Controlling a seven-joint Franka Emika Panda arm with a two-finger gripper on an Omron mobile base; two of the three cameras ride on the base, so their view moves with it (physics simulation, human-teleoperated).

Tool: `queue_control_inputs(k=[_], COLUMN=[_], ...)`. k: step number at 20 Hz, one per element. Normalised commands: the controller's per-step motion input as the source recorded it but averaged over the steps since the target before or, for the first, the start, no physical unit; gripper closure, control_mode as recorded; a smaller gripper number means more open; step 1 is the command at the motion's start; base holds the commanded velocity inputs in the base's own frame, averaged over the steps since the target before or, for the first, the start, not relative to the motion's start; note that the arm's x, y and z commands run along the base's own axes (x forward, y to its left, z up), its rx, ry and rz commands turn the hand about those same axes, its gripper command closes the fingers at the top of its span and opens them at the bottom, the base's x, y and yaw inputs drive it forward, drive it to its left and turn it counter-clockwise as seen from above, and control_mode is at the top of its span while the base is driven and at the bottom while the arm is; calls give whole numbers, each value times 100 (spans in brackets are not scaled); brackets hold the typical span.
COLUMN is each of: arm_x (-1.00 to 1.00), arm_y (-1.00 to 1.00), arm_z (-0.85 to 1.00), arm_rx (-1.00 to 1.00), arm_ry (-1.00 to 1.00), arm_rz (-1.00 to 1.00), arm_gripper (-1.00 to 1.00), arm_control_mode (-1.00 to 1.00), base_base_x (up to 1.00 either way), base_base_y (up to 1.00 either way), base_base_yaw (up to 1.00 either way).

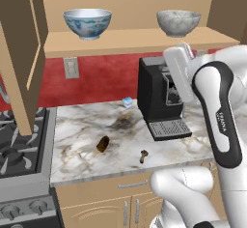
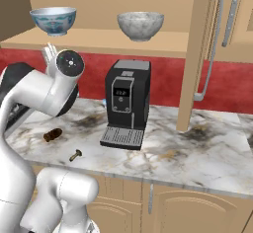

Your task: Pick both bowls and place them on the counter. Then place the sweet potato in one bowl and place the mushroom in the other bowl.

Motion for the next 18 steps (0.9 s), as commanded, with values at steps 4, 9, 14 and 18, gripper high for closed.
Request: queue_control_inputs(k=[4, 9, 14, 18], arm_x=[15, 20, 12, 9], arm_y=[22, 12, 6, 4], arm_z=[33, 29, 35, 22], arm_rx=[3, 7, 11, 9], arm_ry=[20, 16, 9, -3], arm_rz=[-10, -4, 0, 0], arm_gripper=[-100, -100, -100, -100], arm_control_mode=[-100, -100, -100, -100], base_base_x=[0, 0, 0, 0], base_base_y=[0, 0, 0, 0], base_base_yaw=[0, 0, 0, 0])
